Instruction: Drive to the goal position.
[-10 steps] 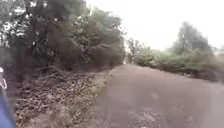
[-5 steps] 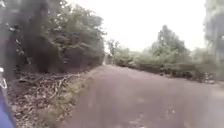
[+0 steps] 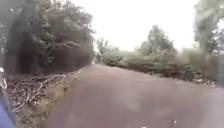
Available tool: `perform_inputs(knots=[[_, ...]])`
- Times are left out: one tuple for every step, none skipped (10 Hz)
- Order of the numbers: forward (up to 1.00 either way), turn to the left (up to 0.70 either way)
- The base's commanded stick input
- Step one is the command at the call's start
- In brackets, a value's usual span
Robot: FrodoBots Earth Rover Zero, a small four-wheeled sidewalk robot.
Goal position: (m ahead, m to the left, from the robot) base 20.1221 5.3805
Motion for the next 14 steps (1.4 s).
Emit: perform_inputs(knots=[[0.70,0.02],[0.70,0.01],[0.70,0.01],[0.70,0.01],[0.70,0.00],[0.70,-0.01],[0.70,-0.01],[0.70,-0.01],[0.70,-0.01],[0.70,-0.01],[0.70,-0.01],[0.70,-0.01],[0.70,-0.01],[0.70,-0.01]])
